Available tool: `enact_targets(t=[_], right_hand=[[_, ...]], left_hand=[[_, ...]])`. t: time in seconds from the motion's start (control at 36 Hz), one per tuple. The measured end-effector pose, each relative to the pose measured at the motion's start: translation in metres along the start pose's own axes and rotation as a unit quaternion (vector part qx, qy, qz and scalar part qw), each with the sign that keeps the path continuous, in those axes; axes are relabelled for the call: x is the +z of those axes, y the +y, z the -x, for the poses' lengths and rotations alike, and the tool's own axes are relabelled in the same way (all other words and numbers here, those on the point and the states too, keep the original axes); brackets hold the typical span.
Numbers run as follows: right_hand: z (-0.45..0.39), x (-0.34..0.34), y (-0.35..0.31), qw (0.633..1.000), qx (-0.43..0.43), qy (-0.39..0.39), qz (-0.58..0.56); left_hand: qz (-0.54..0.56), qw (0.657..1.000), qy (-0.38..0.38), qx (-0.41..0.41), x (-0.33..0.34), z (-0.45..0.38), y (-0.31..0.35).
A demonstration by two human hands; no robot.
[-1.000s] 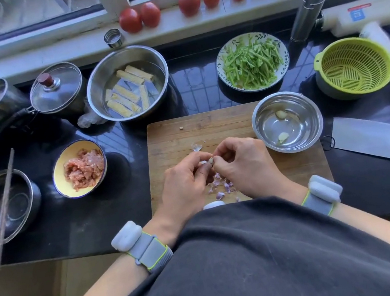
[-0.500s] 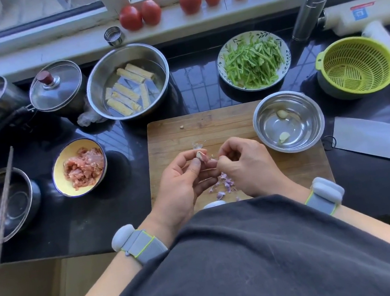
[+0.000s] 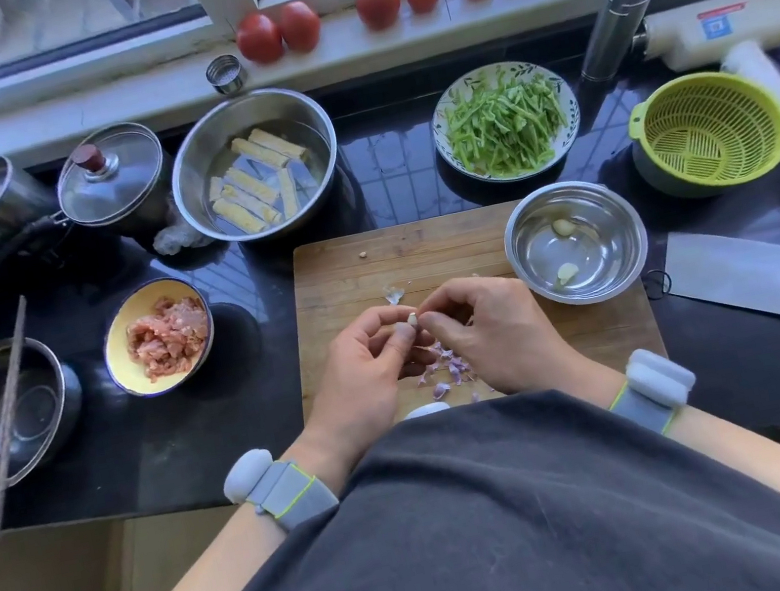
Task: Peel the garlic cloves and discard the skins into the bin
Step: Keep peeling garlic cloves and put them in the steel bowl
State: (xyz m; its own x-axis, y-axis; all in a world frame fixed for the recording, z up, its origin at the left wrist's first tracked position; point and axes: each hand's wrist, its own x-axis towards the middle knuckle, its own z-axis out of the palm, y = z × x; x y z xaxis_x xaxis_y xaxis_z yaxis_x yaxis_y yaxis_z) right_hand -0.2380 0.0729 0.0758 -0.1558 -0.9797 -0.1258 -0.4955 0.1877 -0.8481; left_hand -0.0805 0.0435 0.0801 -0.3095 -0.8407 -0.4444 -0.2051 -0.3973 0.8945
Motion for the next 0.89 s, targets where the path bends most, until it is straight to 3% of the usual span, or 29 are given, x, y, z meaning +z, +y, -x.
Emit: enact_targets(t=[0.69,0.78,0.89], right_hand=[[-0.001,0.010,0.004,0.998,-0.040,0.053,0.021],[-0.002,0.011,0.005,0.998,-0.032,0.060,0.009],[-0.001,0.012,0.005,0.998,-0.027,0.057,0.012]], left_hand=[[-0.188,0.977,0.037,0.089,0.004,0.006,0.006],[-0.144,0.988,0.028,0.058,0.005,0.006,0.007],[-0.002,1.000,0.028,-0.001,0.009,0.007,0.011]])
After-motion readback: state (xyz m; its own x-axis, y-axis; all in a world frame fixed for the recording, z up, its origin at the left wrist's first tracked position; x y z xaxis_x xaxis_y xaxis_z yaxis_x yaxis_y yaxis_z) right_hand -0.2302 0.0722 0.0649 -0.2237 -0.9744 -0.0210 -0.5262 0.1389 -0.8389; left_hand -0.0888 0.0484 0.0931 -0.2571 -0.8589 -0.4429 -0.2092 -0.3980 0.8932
